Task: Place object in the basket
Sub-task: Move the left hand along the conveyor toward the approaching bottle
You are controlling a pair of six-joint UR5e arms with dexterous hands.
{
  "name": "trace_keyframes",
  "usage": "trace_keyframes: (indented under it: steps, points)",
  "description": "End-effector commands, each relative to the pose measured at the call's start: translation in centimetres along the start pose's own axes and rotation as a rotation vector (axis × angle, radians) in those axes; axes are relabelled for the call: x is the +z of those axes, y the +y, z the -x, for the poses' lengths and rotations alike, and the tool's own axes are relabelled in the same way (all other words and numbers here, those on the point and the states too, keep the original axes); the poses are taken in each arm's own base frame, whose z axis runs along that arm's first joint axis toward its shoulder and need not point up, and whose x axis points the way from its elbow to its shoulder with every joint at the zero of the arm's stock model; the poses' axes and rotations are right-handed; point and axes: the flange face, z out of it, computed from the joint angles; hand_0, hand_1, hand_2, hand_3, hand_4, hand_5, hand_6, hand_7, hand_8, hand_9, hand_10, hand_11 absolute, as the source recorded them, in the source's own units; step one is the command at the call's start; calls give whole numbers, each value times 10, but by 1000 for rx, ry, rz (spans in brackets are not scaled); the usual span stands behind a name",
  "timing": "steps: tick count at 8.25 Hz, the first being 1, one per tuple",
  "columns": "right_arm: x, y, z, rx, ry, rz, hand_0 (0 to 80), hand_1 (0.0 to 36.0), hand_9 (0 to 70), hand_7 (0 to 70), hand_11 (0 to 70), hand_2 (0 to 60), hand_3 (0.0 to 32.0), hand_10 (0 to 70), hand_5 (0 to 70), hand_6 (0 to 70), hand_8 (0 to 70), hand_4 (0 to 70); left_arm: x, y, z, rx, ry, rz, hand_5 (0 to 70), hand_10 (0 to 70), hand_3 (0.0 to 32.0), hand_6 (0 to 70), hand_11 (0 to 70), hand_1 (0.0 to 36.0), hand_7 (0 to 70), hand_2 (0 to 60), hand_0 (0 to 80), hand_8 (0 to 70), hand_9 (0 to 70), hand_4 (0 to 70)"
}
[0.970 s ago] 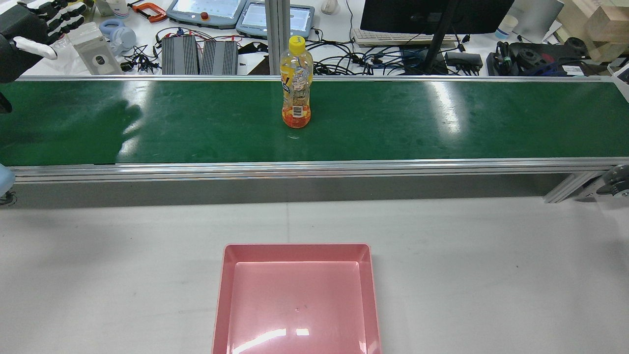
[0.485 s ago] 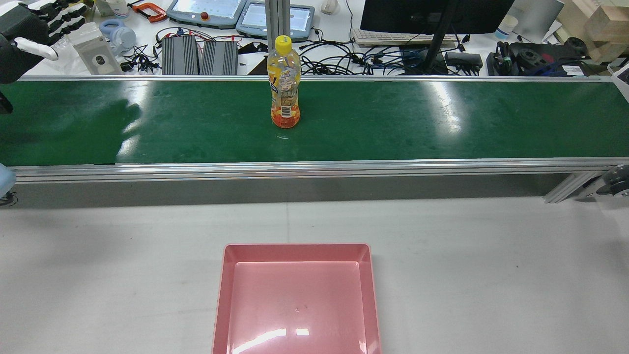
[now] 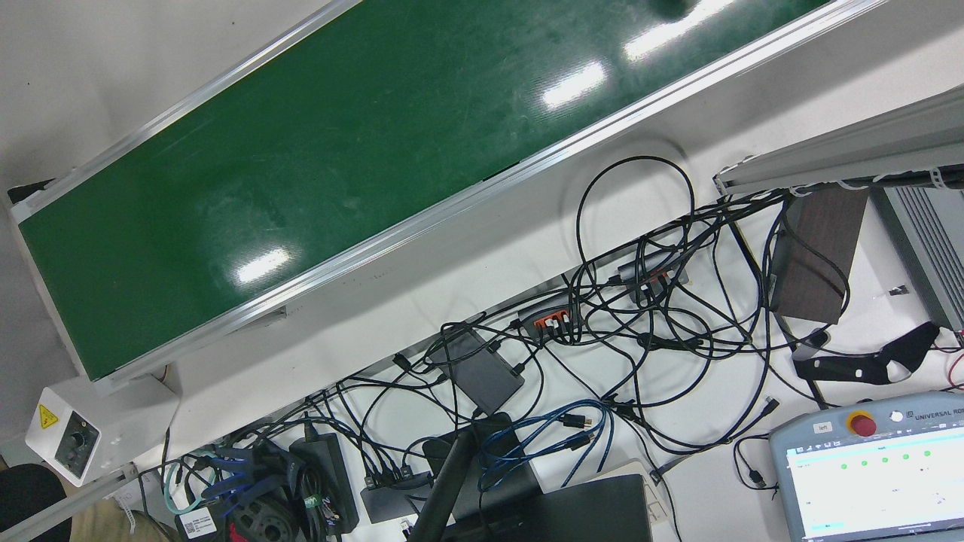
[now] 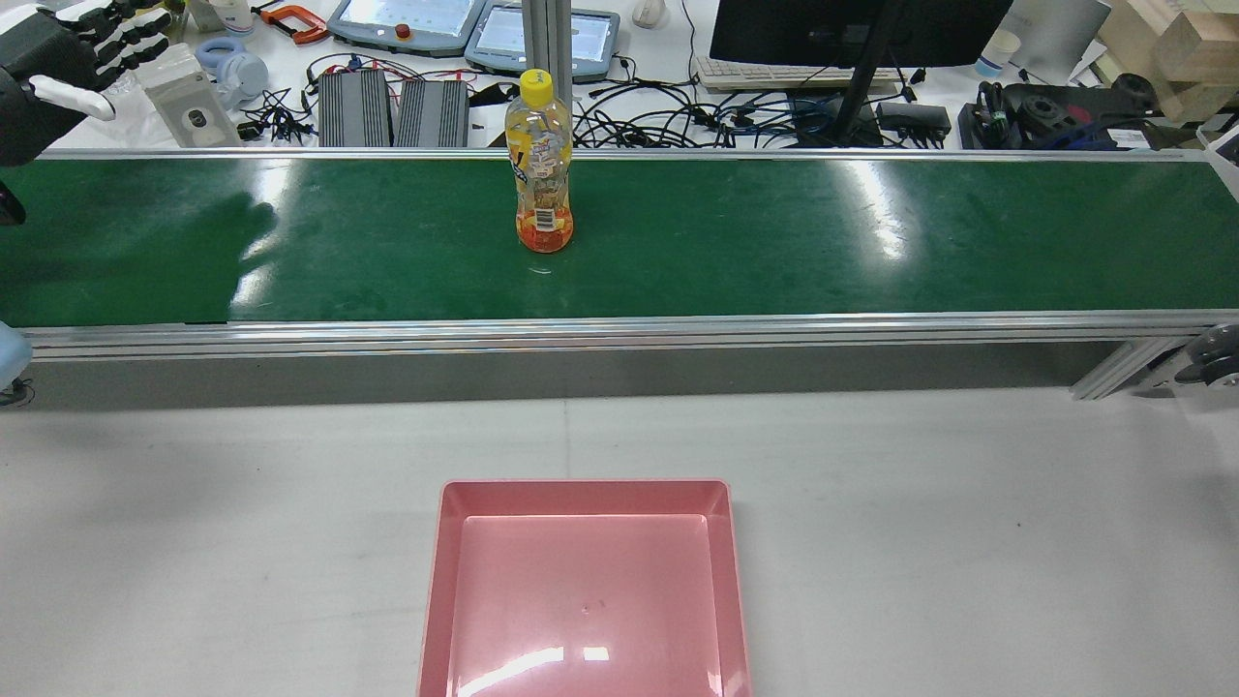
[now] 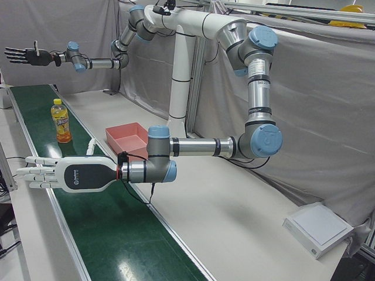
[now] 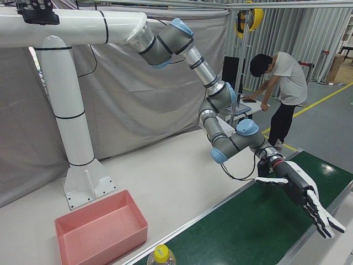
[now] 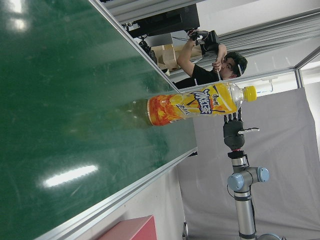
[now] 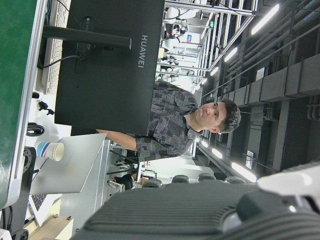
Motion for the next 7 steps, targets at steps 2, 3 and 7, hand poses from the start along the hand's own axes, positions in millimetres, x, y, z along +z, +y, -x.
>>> trace_keyframes:
  steps: [2, 3, 7]
  points:
    - [0, 0, 0, 0, -1, 0, 0, 0, 0, 0, 0, 0, 0, 0, 0, 0, 0, 0, 0, 0, 0, 0, 0, 1, 73, 52, 0, 0, 85, 32, 0, 0, 491, 44, 87, 153]
    - [0, 0, 0, 0, 1, 0, 0, 0, 0, 0, 0, 0, 0, 0, 0, 0, 0, 0, 3, 4, 0, 1, 5, 18, 73, 53, 0, 0, 85, 29, 0, 0, 488, 49, 93, 153]
    - [0, 0, 0, 0, 1, 0, 0, 0, 0, 0, 0, 0, 0, 0, 0, 0, 0, 0, 26, 36, 45, -32, -51, 66, 69, 59, 0, 0, 94, 29, 0, 0, 486, 41, 82, 148]
